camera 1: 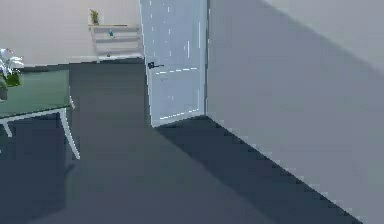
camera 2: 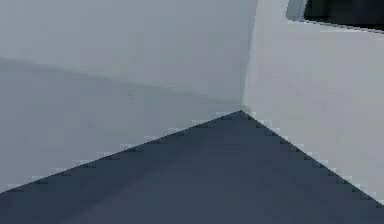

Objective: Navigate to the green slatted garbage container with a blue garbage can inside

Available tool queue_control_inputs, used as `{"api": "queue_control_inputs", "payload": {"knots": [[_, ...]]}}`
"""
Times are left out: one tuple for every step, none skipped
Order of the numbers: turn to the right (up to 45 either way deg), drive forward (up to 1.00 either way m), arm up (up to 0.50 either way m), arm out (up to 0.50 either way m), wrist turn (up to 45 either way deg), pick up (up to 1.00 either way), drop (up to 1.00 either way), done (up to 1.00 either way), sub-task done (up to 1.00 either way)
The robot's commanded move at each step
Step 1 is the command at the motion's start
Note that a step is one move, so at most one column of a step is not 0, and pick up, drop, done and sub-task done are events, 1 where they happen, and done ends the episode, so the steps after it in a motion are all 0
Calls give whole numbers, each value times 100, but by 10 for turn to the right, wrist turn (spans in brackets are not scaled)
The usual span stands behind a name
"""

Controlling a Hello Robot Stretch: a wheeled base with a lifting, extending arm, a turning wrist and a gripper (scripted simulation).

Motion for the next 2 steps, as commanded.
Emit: {"api": "queue_control_inputs", "payload": {"knots": [[-210, 0, 0, 0, 0, 0, 0, 0, 0], [0, 100, 0, 0, 0, 0, 0, 0, 0]]}}
